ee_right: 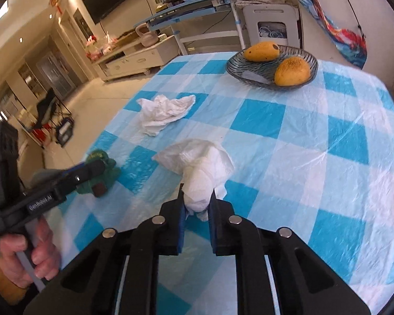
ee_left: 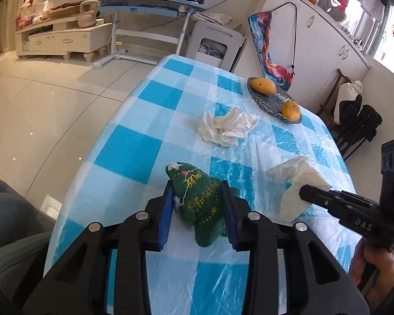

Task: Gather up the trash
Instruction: 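Carry the plush toy and tissue to the bucket and open the right gripper, then open the left gripper to drop the green plush toy into the bucket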

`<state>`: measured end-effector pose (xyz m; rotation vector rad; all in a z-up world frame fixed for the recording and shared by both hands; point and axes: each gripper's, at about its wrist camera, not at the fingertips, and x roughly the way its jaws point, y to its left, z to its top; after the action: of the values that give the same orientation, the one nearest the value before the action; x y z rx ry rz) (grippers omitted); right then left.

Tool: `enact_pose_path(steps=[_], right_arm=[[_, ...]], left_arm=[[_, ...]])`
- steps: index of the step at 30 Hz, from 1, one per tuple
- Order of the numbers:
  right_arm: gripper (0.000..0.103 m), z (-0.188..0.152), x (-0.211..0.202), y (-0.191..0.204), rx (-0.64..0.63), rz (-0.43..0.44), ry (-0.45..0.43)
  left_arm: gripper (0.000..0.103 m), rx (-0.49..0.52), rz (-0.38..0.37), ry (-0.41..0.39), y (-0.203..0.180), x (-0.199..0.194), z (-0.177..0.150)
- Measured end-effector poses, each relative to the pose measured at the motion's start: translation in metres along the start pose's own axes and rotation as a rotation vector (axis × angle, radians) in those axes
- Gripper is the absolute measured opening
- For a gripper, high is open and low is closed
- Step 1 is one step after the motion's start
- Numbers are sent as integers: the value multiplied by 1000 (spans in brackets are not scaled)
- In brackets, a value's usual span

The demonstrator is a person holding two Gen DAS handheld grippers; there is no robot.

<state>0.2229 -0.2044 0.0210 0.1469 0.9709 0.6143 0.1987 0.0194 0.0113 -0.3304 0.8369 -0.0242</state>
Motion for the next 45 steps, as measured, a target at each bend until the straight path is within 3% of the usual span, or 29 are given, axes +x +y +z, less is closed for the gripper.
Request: enact_pose_path(steps=[2,5,10,19,29,32,34,36,40,45], right_arm=[[16,-8,-10,-8,104,135,-25],[16,-23,-21,-14,213,248,-45],[16,-49,-35,-3,264,303,-56],[16,-90,-55,53,67,256,13],[19,-150,-43,98,-135,156,211],[26,-162,-34,102,-170,123,251],[37,-163,-30,102,-184,98,260],[56,-164,-24,100,-187,73,268],[60,-159,-22,89,-149,40,232],[71,-153,-36,78,-70,1,108]], left_arm=[[33,-24,-22,2,9,-12,-10],[33,-47,-37,0,19,-25,-25],[33,-49,-60,1,24,-42,-47],[33,-28,-81,-4,26,-73,-81],[33,-12,-103,0,27,-103,-115],[33,-2,-106,7,26,-108,-123],[33,11,-105,12,24,-112,-129],[33,23,-102,18,22,-115,-135],[33,52,-92,34,16,-120,-150],[33,86,-89,35,11,-126,-159]])
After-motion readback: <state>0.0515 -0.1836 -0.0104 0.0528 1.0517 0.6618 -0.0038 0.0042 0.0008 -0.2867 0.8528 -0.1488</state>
